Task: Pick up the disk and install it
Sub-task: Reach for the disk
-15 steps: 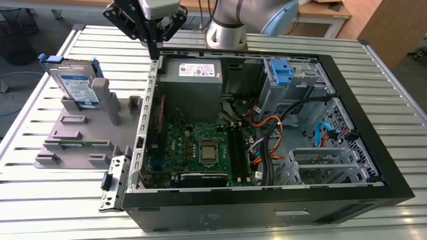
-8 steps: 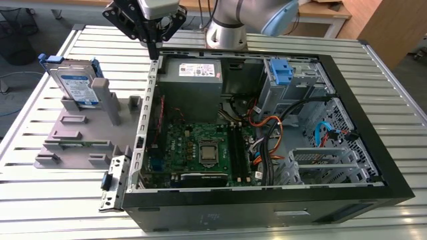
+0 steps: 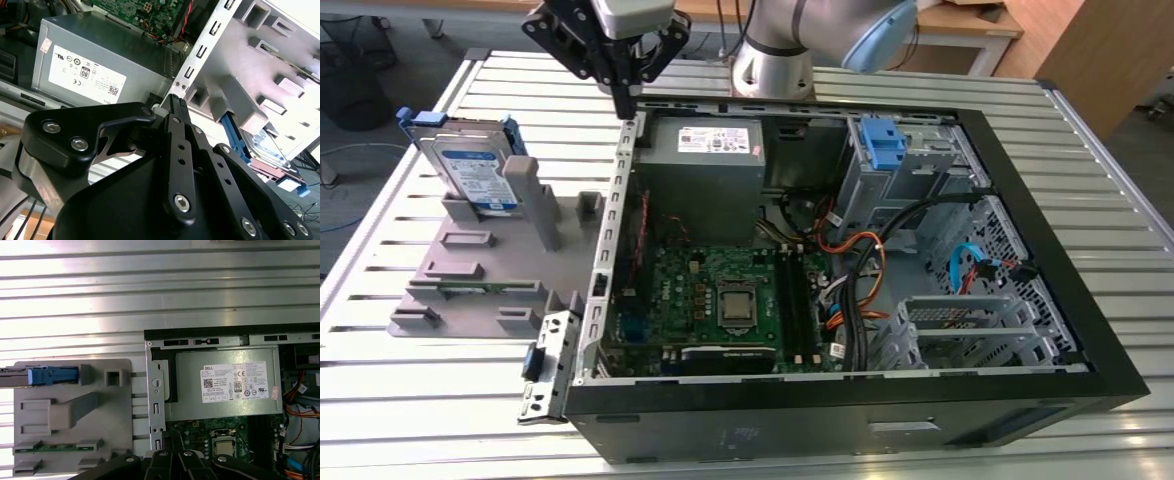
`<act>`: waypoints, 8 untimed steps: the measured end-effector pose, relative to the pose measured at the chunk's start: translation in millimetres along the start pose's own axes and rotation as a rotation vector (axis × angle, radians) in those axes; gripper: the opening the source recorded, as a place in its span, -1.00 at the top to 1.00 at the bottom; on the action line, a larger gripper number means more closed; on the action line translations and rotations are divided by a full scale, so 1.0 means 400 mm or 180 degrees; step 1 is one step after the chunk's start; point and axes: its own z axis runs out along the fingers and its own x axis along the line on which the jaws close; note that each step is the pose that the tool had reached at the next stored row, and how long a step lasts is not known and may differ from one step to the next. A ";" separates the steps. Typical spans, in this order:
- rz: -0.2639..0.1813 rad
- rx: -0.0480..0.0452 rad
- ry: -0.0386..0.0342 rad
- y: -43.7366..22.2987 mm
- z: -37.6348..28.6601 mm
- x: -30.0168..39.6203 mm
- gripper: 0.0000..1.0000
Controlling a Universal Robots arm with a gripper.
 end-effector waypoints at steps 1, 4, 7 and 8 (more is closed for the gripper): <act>0.0000 0.0000 0.0000 0.000 0.000 0.001 0.79; 0.0000 0.0000 0.0000 0.000 0.000 0.002 0.79; 0.0000 0.0000 0.0000 -0.001 0.000 0.005 0.79; 0.0000 0.0000 0.0000 -0.001 0.000 0.007 0.79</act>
